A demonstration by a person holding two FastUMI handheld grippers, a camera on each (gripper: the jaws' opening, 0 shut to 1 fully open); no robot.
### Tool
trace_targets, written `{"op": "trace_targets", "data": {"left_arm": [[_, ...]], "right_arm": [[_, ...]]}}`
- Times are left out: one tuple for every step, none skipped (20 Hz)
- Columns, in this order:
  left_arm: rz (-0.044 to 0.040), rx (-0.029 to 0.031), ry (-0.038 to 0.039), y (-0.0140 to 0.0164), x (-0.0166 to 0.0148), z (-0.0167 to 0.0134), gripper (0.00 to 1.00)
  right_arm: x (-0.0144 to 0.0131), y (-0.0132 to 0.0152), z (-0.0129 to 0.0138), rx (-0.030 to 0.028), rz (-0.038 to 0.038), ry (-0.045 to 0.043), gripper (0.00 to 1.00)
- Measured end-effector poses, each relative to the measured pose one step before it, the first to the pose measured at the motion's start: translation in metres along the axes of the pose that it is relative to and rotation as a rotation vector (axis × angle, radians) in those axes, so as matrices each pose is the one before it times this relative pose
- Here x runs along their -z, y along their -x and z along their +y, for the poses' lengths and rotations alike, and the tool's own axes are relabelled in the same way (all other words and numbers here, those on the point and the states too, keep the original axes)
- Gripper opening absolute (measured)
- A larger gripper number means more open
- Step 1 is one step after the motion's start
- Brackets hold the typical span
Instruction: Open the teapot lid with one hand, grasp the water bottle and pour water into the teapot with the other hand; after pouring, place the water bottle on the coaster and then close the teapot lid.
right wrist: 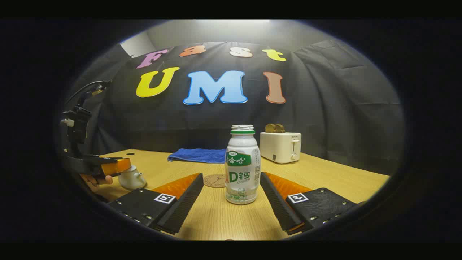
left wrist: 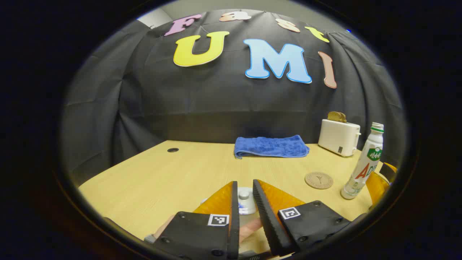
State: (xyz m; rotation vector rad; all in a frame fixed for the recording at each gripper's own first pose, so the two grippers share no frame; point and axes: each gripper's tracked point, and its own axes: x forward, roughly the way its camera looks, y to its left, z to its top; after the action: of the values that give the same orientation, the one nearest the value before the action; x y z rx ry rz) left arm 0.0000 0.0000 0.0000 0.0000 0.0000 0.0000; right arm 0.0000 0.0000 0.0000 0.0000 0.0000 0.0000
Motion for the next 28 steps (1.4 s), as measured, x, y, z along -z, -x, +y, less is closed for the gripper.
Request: {"op": "trace_targets", "data": {"left_arm": [[-0.0005, -0.00059, 0.00059, -0.00044, -0.00087, -0.00019, 0.82], [-0.00042, -0.00079, 0.00072, -0.00002, 0.00058, 0.00038, 0.82], [-0.0005, -0.00189, 0.00024, -0.00003, -0.00096, 0.0001, 0.82], [-0.00002, -0.00173, -0.00046, 0.0006, 0.00082, 0.00026, 0.82], [-0.00018, -0.00188, -0.00082, -0.00021, -0.00049, 0.0007, 0.82], [-0.00065, -0.0012, -0.00186, -0.00074, 0.0003, -0.00013, 0.82], [-0.00037, -0.00215, -0.00249, -0.00049, -0.00048, 0.00034, 0.82], [-0.00134, -0.00195, -0.00154, -0.00014, 0.0008, -0.0006, 0.36], [-0.00026, -0.00205, -0.00188, -0.00001, -0.0004, -0.00022, 0.0], [-0.0012, -0.00179, -0.00102, 0.00013, -0.00015, -0.00011, 0.0], [-0.00038, -0.0017, -0.00031, -0.00046, -0.00098, 0.00068, 0.41], [-0.00101, -0.00162, 0.00093, 0.00049, 0.00109, -0.00006, 0.82], [-0.00107, -0.00244, 0.0006, -0.00001, -0.00023, -0.00001, 0.82], [-0.00067, -0.00337, 0.00041, -0.00015, 0.00042, -0.00015, 0.82], [-0.00078, -0.0043, -0.00161, -0.00058, -0.00055, -0.00053, 0.82], [-0.00129, -0.00487, -0.00225, 0.00031, 0.00053, 0.00006, 0.82], [-0.00046, -0.0079, -0.00354, -0.00044, -0.00064, 0.00077, 0.82], [-0.00046, -0.00508, -0.00353, 0.00081, 0.001, 0.00013, 0.58], [-0.00101, -0.00345, -0.00445, -0.00013, -0.00047, -0.00024, 0.35], [-0.00151, -0.00618, -0.00186, -0.00133, 0.00007, 0.00091, 0.18], [-0.00205, -0.00626, -0.0004, 0.00061, -0.00057, -0.00022, 0.0], [0.00061, -0.00134, -0.0011, -0.00084, 0.00047, 0.00047, 0.31], [-0.00008, 0.00064, -0.00175, 0.00005, -0.00052, -0.00058, 0.31], [0.004, 0.00058, -0.00092, 0.00008, 0.00048, 0.00027, 0.3], [0.00322, 0.00102, -0.00051, -0.00073, -0.0003, -0.00017, 0.3], [0.00213, 0.00037, 0.00043, -0.00017, 0.00096, 0.00073, 0.3], [0.00062, -0.00048, -0.00111, -0.00019, -0.00029, -0.00063, 0.3], [0.00078, -0.00167, -0.0085, 0.00001, -0.0001, -0.00063, 0.29]], "right_arm": [[0.00064, 0.00005, 0.00015, 0.0, -0.00008, 0.00027, 0.97], [-0.00026, 0.00002, -0.00001, -0.00005, 0.0001, -0.0001, 0.97], [0.00029, -0.00019, 0.00004, 0.00004, 0.00002, 0.00009, 0.97], [-0.00078, 0.00028, -0.00036, 0.00012, 0.00001, -0.0001, 0.97], [0.00075, -0.00006, 0.00036, 0.00001, -0.00002, 0.00034, 0.97], [-0.00046, -0.00017, 0.00001, 0.00018, -0.00011, -0.00015, 0.97], [0.00029, 0.00004, -0.00005, 0.00003, -0.00015, 0.0001, 0.97], [-0.00029, 0.00004, -0.00004, -0.00002, -0.00008, -0.00008, 0.97], [0.00003, 0.00013, -0.00003, -0.0001, 0.00005, 0.00002, 0.97], [0.00021, -0.00011, 0.00011, -0.00007, -0.00004, 0.00016, 0.97], [0.00002, -0.0001, -0.00008, -0.00008, -0.00002, -0.00027, 0.97], [-0.00025, 0.00011, -0.00003, -0.00004, -0.00001, 0.00009, 0.97], [0.00006, 0.00003, -0.0001, -0.00002, 0.00002, -0.00001, 0.97], [-0.0005, 0.0001, 0.00012, -0.00004, 0.00002, 0.00004, 0.97], [0.00072, -0.00018, 0.00004, 0.00005, 0.00007, -0.00005, 0.97], [-0.00023, 0.00003, 0.00008, -0.00005, -0.00011, -0.00006, 0.97], [-0.00032, -0.00003, -0.00029, -0.00001, 0.00015, 0.00001, 0.97], [0.00046, 0.00008, 0.00031, 0.00002, 0.00005, 0.00005, 0.97], [0.00004, -0.00013, -0.00005, -0.00006, 0.00002, 0.00002, 0.97], [-0.00021, 0.00023, -0.00007, -0.00001, -0.00004, -0.00004, 0.97], [-0.00009, -0.00014, -0.00016, -0.00016, 0.00041, -0.00013, 0.97], [-0.0004, 0.00014, 0.00019, -0.00007, -0.00001, 0.00028, 0.97], [0.00086, -0.00004, -0.00005, -0.00003, 0.0, -0.00037, 0.97], [-0.00059, 0.0, -0.00006, -0.00009, -0.00004, 0.00013, 0.97], [0.00026, -0.00006, 0.00001, -0.00004, 0.00006, -0.00026, 0.97], [-0.00022, 0.00013, -0.00004, -0.00004, 0.00004, 0.00005, 0.97], [0.00052, -0.00017, 0.00015, 0.00005, -0.00005, 0.00007, 0.97], [-0.00056, 0.00007, -0.00017, -0.00005, -0.00013, -0.00035, 0.97]]}}
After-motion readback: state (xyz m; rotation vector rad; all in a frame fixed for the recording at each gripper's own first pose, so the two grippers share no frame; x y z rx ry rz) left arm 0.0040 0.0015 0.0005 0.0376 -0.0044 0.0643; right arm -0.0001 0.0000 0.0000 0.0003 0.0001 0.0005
